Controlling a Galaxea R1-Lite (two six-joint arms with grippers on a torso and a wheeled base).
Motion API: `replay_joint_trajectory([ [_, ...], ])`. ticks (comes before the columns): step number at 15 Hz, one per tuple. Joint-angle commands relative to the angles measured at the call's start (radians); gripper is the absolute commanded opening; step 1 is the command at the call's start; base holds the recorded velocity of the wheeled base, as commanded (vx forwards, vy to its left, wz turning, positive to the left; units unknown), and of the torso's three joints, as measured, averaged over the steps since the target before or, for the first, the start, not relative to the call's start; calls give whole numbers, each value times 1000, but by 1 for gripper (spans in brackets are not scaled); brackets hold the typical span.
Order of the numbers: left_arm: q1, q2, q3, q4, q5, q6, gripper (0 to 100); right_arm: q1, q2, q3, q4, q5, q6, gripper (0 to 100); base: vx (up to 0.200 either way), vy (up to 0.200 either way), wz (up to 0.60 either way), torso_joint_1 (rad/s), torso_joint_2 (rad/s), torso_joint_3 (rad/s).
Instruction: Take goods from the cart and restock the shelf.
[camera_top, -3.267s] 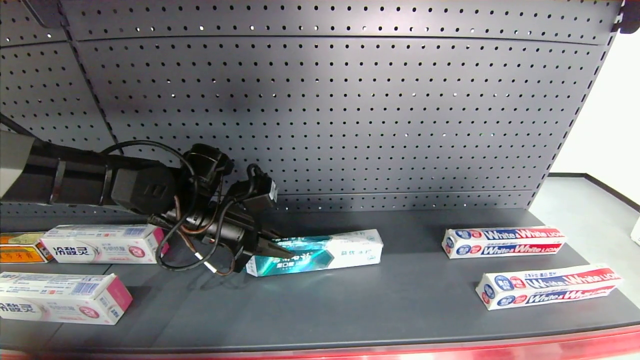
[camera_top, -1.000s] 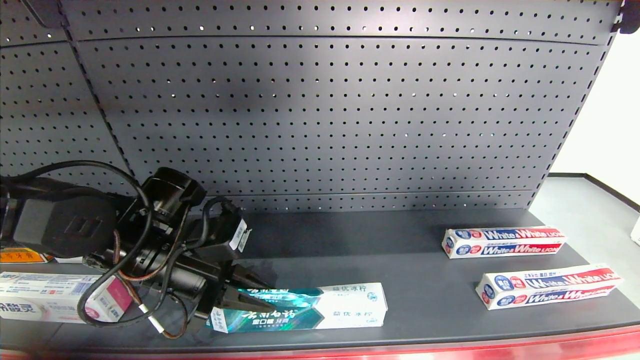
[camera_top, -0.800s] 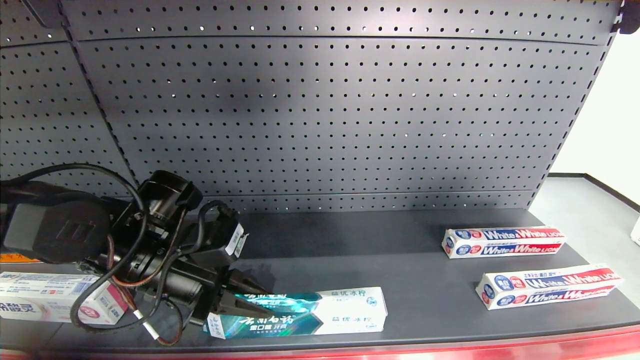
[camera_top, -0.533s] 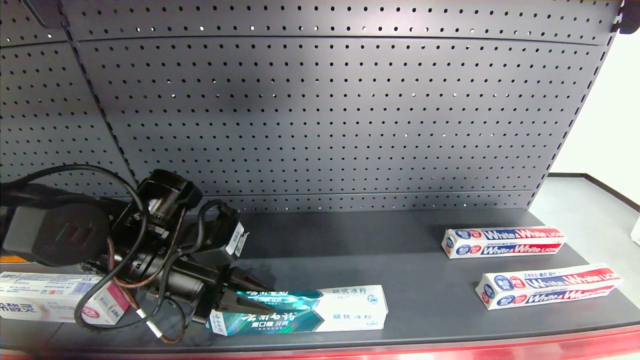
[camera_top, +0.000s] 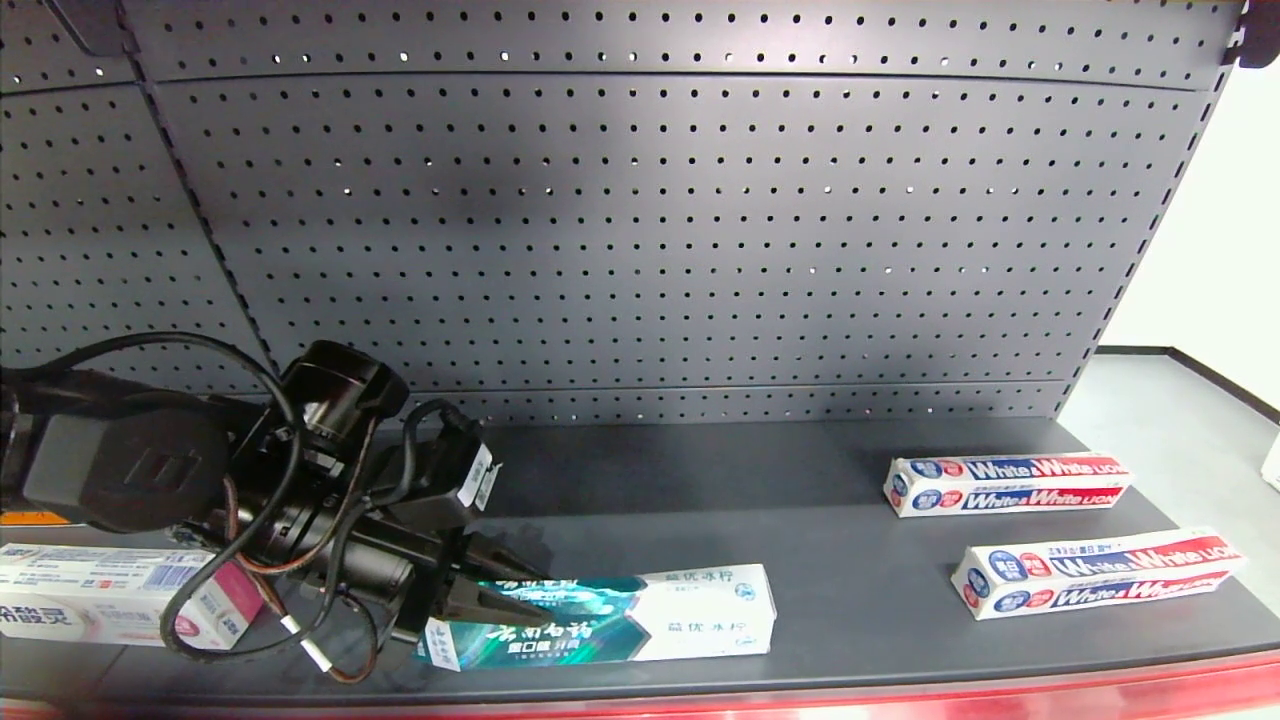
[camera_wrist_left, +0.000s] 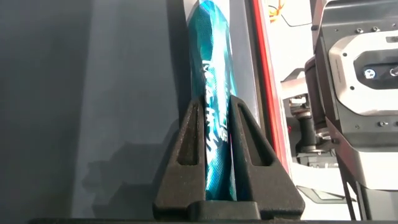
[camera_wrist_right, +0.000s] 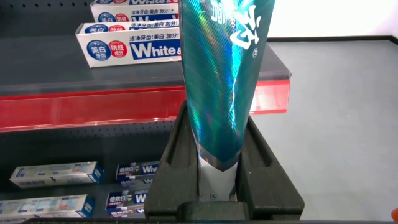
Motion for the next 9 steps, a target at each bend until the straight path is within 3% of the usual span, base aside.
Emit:
replay_joint_trajectory([
  [1, 0, 5, 0, 1, 2, 1, 0, 0, 0, 0, 0, 0, -1, 0, 0, 0, 0, 0, 0, 0],
  [4, 2, 5, 0, 1, 0, 10, 0, -1, 0, 0, 0, 0, 1, 0, 0, 0, 0, 0, 0, 0],
  [5, 2, 3, 3, 2, 3, 27, 0, -1, 0, 0, 0, 0, 1, 0, 0, 0, 0, 0, 0, 0],
  [6, 3, 5, 5, 4, 3, 40, 100, 0, 0, 0, 0, 0, -1, 0, 0, 0, 0, 0, 0, 0],
  [9, 2, 5, 5, 2, 3, 40, 100, 0, 0, 0, 0, 0, -1, 0, 0, 0, 0, 0, 0, 0],
])
